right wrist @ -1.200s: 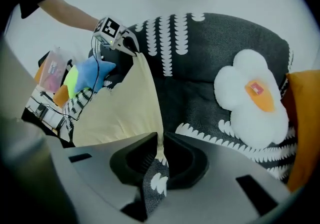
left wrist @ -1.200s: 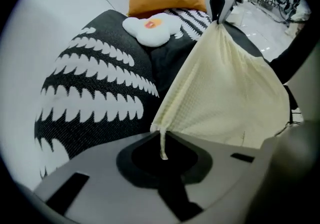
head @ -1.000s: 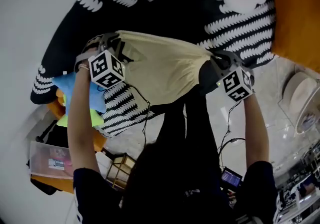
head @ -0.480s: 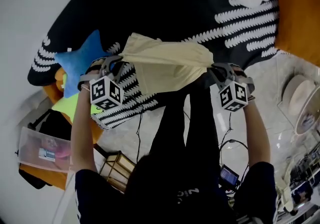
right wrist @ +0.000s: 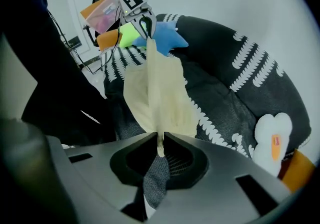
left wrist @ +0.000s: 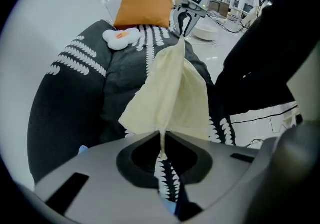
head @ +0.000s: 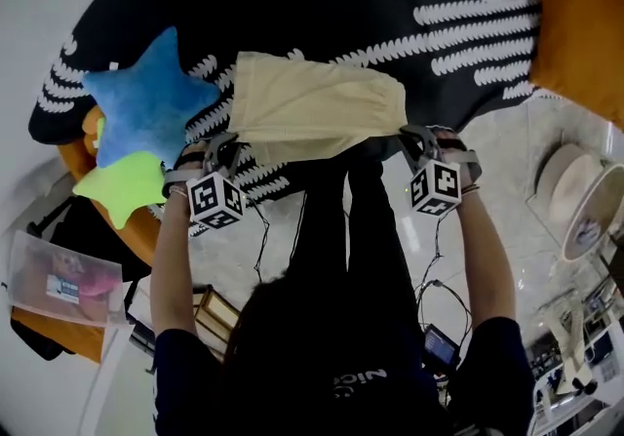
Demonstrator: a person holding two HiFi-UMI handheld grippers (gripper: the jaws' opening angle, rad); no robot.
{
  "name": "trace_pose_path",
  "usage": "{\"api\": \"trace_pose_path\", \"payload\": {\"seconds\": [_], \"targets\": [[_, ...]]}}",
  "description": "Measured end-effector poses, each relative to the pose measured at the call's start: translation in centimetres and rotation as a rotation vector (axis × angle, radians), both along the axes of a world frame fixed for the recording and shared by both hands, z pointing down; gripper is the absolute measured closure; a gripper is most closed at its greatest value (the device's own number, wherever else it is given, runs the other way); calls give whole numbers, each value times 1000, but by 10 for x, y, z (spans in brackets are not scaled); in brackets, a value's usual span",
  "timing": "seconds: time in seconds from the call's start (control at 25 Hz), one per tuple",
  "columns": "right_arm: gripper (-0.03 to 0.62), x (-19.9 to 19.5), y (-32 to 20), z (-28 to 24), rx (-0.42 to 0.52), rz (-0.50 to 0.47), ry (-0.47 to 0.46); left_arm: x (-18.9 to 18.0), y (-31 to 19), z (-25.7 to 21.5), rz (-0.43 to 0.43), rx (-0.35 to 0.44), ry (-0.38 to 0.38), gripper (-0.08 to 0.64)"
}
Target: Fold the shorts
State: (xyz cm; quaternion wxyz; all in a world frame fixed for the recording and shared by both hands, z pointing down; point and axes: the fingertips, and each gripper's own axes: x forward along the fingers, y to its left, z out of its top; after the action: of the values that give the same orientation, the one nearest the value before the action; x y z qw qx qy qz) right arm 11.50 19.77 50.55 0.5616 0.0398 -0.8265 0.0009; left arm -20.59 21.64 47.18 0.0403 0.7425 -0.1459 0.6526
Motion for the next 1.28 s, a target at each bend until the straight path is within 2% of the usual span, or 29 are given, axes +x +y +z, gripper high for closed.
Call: {"api": "trace_pose_path", "payload": {"seconds": [0.16,0.24,0.36,0.56,0.76,0.8,0.88,0.96,1.04,1.12,1.28], "targets": [[541,-8,32,20,-5,-101,19,-11,30,19,-110,12,-5,525],[541,-12,42,31,16,-120,23,-13,43,29,-148,20,-14,525],[541,-15,58,47,44,-151,35,-11,66,46,-167,28,-42,525],[541,-5,69,73,73,-254,47,-3,90,67,-204,43,-83,525],[538,-6,81,86,66,-237,50,-4,122,85,-228,36,-105,525],[526,-6,86,89,48,-231,55,-4,125,90,-252,36,-116,522],[427,-4,100,96,-4,-232,75,-3,132,103,-303,-1,-131,495],[345,-5,111,103,-39,-253,97,-1,139,115,-345,-81,-125,375],[285,-4,118,108,-48,-262,108,4,141,122,-386,-138,-105,303],[246,0,120,106,-47,-215,104,11,139,123,-430,-153,-82,283],[242,2,119,88,-42,33,54,16,130,111,-527,-144,-35,226]]}}
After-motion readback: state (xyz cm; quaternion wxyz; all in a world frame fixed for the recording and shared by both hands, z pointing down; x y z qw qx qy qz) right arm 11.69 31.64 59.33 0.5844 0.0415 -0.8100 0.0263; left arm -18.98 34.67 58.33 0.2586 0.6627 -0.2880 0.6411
